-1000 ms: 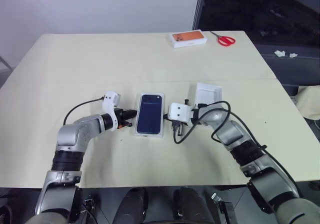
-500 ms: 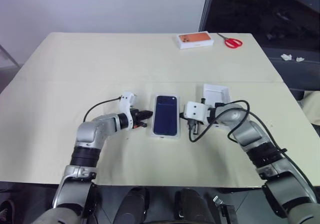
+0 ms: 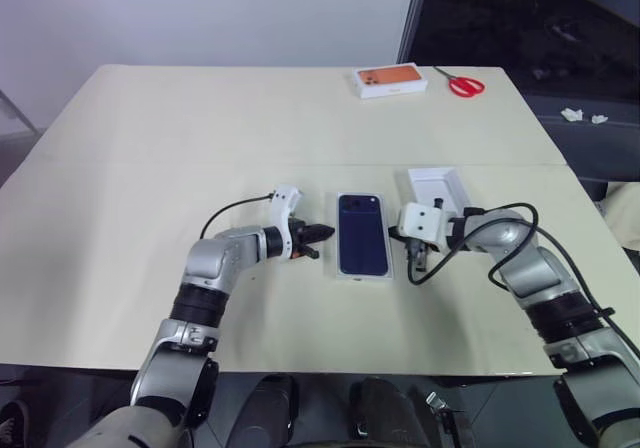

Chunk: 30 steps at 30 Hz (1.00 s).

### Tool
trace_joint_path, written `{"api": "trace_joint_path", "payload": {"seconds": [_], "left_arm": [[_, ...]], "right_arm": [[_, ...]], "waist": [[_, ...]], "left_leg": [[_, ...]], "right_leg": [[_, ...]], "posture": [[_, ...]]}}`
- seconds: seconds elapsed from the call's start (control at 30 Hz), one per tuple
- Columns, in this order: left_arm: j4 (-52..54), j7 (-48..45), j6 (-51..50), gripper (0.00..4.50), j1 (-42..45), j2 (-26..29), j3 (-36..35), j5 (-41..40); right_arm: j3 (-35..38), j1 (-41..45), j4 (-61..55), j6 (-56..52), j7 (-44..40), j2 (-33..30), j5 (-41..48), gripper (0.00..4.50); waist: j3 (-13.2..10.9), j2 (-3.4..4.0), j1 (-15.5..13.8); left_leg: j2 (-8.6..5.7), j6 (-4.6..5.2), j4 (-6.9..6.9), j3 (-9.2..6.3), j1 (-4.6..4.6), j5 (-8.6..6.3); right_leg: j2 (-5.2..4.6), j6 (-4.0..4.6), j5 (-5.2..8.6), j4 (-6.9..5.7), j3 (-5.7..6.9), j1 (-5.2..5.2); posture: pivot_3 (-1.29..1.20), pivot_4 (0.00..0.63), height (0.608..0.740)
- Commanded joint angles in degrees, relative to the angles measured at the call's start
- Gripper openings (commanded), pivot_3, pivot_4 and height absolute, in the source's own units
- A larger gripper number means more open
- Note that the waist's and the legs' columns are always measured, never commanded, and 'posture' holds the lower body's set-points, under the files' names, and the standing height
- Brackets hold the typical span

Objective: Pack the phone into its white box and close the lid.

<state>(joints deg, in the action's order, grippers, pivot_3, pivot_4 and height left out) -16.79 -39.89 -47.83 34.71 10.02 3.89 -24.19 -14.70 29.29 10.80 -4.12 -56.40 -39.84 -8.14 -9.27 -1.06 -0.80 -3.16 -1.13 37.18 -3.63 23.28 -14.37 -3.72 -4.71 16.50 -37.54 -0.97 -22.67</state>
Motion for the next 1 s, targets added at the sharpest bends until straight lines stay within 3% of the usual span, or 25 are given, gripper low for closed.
{"api": "trace_joint_path", "payload": {"seconds": [0.03, 0.13, 0.2, 0.3, 0.47, 0.57, 0.83, 1.0], "left_arm": [[-0.4, -1.29, -0.28, 0.07, 0.46, -1.09, 2.51, 0.5], [-0.01, -1.73, -0.1, 0.07, 0.11, -0.16, 2.48, 0.94], [0.26, -1.93, -0.82, 0.0, -0.06, 0.23, 1.45, 0.4], [0.96, -2.04, -1.85, 0.83, -0.57, 0.96, 0.42, -0.26], [2.39, -2.58, -1.42, 3.19, -1.6, 2.86, -0.58, -0.3], [2.71, -2.42, -1.11, 4.47, -1.62, 4.32, -1.14, -0.33], [4.27, -2.78, -0.16, 4.47, -1.95, 7.5, -2.32, -0.83], [9.21, -5.25, 4.39, 4.47, -4.5, 11.43, -4.08, -1.59]], "right_arm": [[0.52, -0.16, 0.32, 0.27, -0.38, -0.98, -0.11, 0.05], [0.92, -0.24, -0.38, -2.01, -2.62, -1.1, 1.71, 0.05], [1.94, 0.25, -1.03, -5.39, -3.86, -0.51, 3.95, 0.58], [1.68, 0.92, -0.66, -5.72, -4.78, -1.04, 3.88, 1.83], [1.38, 1.81, 0.21, -3.46, -4.38, -2.99, 1.71, 4.38], [1.45, 2.78, 0.28, -1.8, -3.83, -4.08, 0.4, 4.5], [1.94, 3.96, 0.87, -0.29, -4.08, -5.06, -0.57, 4.5], [7.82, 6.56, -1.59, -16.89, -4.94, -3.89, 6.66, 4.5]], "waist": [[0.0, 0.0, 0.02], [0.0, 0.0, 0.03], [0.0, 0.0, 0.04], [0.0, 0.0, 0.1], [0.0, 0.0, 0.24], [0.0, 0.0, 0.52], [-0.01, 0.01, 1.62], [-0.07, 0.12, 1.76]], "left_leg": [[0.0, 0.0, 0.0, 0.0, 0.0, 0.0], [0.0, 0.0, 0.0, 0.0, 0.0, 0.0], [0.0, 0.0, 0.0, 0.0, 0.0, 0.0], [0.01, 0.0, 0.0, 0.0, 0.0, 0.0], [0.05, 0.09, -0.03, 0.0, -0.14, -0.06], [0.07, 0.3, -0.08, 0.0, -0.28, -0.18], [0.1, 0.29, -0.12, 0.01, -0.3, -0.17], [0.16, 0.27, -0.16, 0.04, -0.25, -0.16]], "right_leg": [[0.0, 0.0, 0.0, 0.0, 0.0, 0.0], [0.0, 0.0, 0.0, 0.0, 0.0, 0.0], [0.01, 0.0, 0.0, 0.0, 0.0, 0.0], [0.0, 0.0, 0.0, 0.0, 0.0, 0.0], [0.02, 0.0, 0.0, 0.0, -0.01, 0.1], [0.04, -0.01, 0.0, 0.0, -0.02, 0.21], [0.07, -0.01, 0.0, 0.0, -0.04, 0.18], [0.1, -0.01, 0.0, -0.01, -0.11, 0.06]], "posture": [[0.0, 0.15, 0.74], [0.0, 0.15, 0.74], [0.0, 0.15, 0.74], [0.0, 0.15, 0.74], [0.0, 0.15, 0.74], [0.0, 0.15, 0.74], [0.0, 0.15, 0.74], [0.0, 0.15, 0.74]]}}
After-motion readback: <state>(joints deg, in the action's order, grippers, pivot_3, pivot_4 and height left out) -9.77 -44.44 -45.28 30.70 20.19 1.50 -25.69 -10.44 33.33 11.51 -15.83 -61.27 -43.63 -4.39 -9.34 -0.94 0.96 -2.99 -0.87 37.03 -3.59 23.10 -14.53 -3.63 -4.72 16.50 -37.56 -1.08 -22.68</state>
